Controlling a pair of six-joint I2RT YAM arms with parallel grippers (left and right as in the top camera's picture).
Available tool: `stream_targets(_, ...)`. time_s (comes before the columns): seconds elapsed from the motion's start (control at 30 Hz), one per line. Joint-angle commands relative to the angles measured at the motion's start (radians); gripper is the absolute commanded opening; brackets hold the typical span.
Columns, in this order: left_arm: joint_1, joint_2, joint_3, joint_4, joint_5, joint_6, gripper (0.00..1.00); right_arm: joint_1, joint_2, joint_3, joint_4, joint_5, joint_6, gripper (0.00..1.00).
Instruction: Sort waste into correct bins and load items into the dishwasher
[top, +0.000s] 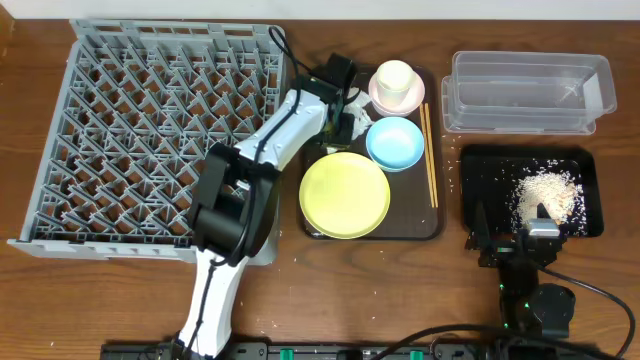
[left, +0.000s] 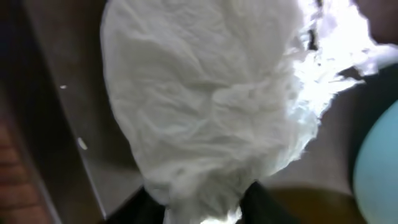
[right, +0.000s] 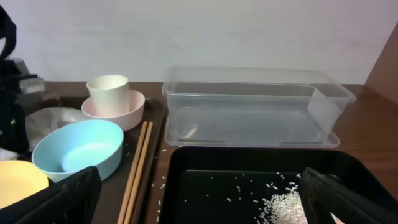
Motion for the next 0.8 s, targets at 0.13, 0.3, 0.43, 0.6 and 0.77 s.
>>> stream_targets(0.13,0.000,-0.057,-0.002,-0.034,-0.005,0.003,0.45,0.011,-0.004,-0.002,-0.004,-0.005,-0.010,0.99)
stream_targets(0.3,0.000,-0.103,-0.002,-0.037,-0.005,0.003,0.49,0.011,-0.004,-0.002,-0.004,-0.005,-0.010,0.99)
stream_targets(0.43,0.000,-0.163,-0.002,-0.035,-0.006,0.003,0.54,0.011,-0.004,-0.002,-0.004,-0.005,-0.010,0.99)
stream_targets(0.6,0.012,-0.258,-0.001,-0.019,-0.010,0.003,0.57,0.011,-0.004,-0.002,-0.004,-0.005,-0.010,0.99)
stream_targets(0.77,0.058,-0.378,-0.001,-0.018,-0.014,0.003,0.63,0.011,-0.004,-0.002,-0.004,-0.005,-0.010,0.99)
